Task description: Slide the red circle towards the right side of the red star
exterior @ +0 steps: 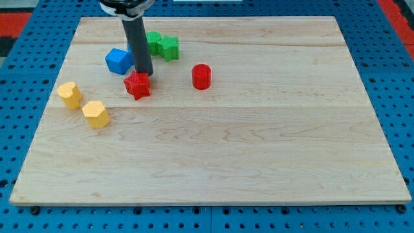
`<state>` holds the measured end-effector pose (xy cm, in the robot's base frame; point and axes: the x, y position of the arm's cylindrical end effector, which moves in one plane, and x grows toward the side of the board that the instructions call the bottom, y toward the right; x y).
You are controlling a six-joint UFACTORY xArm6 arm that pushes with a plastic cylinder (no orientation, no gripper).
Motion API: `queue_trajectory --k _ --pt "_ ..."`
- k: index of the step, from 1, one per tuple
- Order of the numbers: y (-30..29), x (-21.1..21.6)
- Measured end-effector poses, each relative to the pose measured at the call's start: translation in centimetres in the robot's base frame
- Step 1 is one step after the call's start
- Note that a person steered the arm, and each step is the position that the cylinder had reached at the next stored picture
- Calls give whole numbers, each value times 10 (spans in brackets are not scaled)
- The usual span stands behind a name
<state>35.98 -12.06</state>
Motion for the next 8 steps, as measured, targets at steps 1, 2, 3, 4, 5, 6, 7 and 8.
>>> queue_trajectory --k 1,2,3,4,5,6,7,8 --pt "3 -6" --pt "65 -8" --pt "139 -8" --pt "170 -2" --pt "172 12" --pt "167 6" --pt "153 -17" --pt "150 -42"
